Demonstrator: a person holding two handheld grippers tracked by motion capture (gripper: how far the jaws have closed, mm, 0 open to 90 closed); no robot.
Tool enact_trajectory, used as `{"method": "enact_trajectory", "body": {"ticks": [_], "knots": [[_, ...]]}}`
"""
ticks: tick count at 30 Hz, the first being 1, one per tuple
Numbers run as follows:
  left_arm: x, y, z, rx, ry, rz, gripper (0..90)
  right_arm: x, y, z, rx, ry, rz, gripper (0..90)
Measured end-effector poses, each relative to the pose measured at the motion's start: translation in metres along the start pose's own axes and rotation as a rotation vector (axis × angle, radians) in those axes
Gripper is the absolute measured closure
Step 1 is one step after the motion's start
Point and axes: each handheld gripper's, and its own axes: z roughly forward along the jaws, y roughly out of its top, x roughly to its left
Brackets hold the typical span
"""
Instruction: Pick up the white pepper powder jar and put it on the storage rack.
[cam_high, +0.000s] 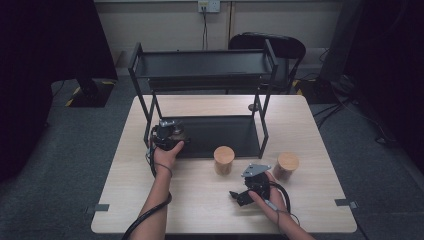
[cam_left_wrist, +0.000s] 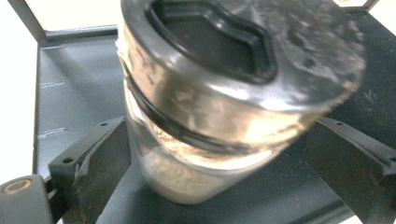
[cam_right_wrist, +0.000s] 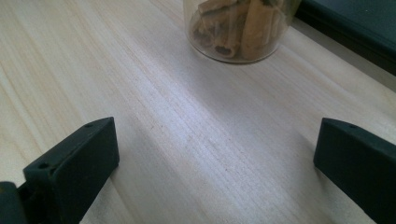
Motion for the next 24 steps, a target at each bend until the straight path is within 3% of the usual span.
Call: {"method": "enact_trajectory", "body": {"ticks": [11,24], "knots": [[-0.002,-0.005,-0.004,-0.005,-0.004,-0.018,6.5,0.000,0.000,0.000,0.000,0.000,0.000,0.0],[-0.009,-0.009,-0.011,0.007,0.012,-0.001,5.8,0.000,0.000,0.000,0.000,0.000,0.000,0.0]]}}
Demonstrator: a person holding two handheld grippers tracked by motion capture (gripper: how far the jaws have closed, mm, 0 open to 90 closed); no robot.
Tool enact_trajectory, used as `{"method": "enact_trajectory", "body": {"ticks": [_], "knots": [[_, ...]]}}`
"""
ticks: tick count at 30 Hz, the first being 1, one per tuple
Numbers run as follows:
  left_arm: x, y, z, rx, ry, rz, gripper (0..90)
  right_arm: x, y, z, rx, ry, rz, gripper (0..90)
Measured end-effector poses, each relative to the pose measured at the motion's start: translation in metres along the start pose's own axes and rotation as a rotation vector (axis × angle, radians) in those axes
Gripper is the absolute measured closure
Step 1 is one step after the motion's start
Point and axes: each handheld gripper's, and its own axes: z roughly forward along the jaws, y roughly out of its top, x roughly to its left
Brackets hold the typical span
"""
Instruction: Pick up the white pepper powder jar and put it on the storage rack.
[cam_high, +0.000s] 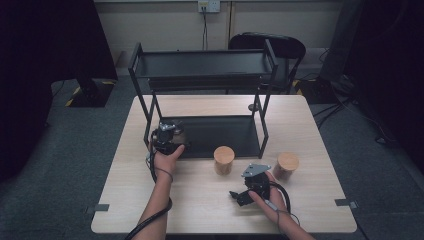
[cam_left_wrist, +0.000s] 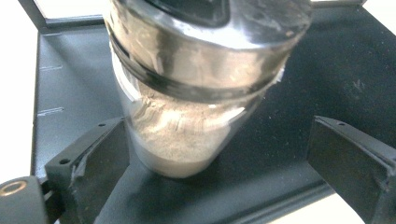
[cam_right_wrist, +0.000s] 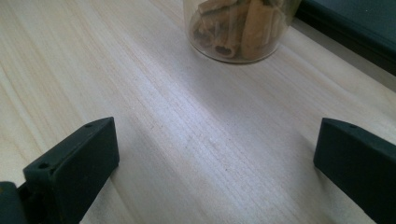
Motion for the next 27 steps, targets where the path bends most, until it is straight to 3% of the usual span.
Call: {"method": "enact_trajectory", "body": {"ticks": [27], "knots": [[-0.004,-0.014,-0.018,0.004,-0.080,0.040,5.8,0.000,0.000,0.000,0.000,0.000,0.000,0.0]]}}
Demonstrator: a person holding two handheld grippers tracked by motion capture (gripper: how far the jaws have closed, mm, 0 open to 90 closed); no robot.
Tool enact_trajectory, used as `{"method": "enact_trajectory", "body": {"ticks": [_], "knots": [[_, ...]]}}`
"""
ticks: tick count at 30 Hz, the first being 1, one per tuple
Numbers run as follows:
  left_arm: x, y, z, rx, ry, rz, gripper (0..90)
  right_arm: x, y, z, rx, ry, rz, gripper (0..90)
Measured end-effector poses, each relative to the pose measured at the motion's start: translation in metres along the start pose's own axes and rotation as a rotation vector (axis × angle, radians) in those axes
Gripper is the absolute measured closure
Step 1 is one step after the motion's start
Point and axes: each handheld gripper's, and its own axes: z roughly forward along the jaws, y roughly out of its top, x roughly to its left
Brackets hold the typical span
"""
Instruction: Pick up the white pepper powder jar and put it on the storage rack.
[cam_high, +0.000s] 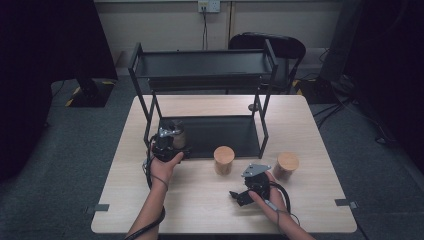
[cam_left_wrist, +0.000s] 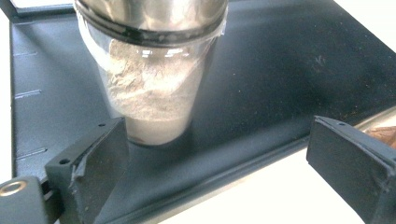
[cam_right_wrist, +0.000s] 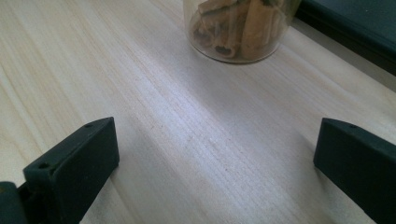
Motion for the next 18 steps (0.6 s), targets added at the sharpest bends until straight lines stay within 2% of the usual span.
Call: {"method": "enact_trajectory", "body": {"ticks": [18], "knots": [[0.0024,-0.0098,-0.0094,0.001,-0.038,0.015,5.8,0.0000,0.0000,0.0000,0.000,0.000,0.000,0.0]]}}
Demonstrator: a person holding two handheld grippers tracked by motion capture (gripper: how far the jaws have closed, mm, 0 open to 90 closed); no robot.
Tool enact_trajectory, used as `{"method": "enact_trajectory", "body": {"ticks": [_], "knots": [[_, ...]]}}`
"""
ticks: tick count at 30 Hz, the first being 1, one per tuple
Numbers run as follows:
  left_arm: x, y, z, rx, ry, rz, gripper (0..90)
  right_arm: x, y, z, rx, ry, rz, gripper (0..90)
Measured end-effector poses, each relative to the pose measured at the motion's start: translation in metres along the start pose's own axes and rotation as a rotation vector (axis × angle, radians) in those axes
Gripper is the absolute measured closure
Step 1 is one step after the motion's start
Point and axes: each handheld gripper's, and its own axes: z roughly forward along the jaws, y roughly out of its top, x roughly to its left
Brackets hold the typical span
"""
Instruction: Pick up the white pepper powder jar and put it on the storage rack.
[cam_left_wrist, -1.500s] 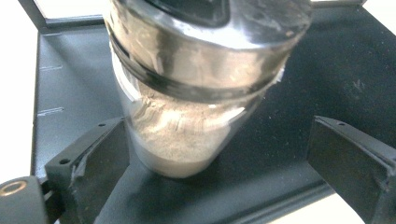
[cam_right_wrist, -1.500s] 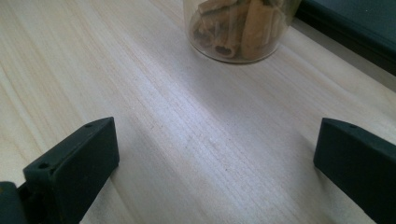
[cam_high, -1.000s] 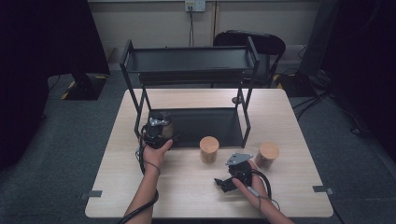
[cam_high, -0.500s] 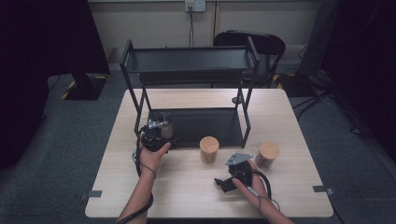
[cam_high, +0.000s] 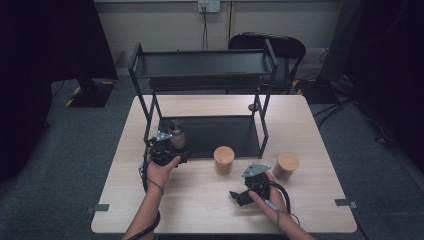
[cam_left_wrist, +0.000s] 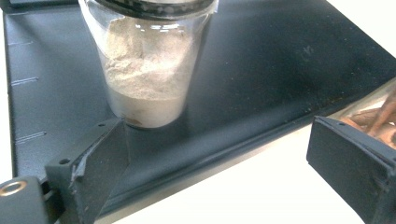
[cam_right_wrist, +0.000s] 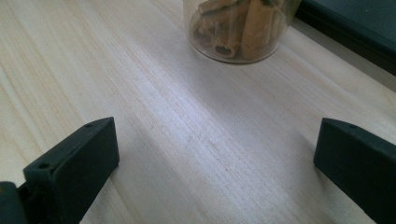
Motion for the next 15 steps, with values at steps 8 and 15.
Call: {"method": "enact_trajectory", "body": {"ticks": [8,15], "knots": [[0.0000,-0.0069,-0.0026,0.001,-0.018,-0.001,5.8,0.0000,0.0000,0.0000,0.000,0.000,0.000,0.0],[-0.0006,-0.0105,-0.0037,0.002,-0.028,0.015,5.8,0.0000,0.0000,0.0000,0.000,0.000,0.000,0.0]]}}
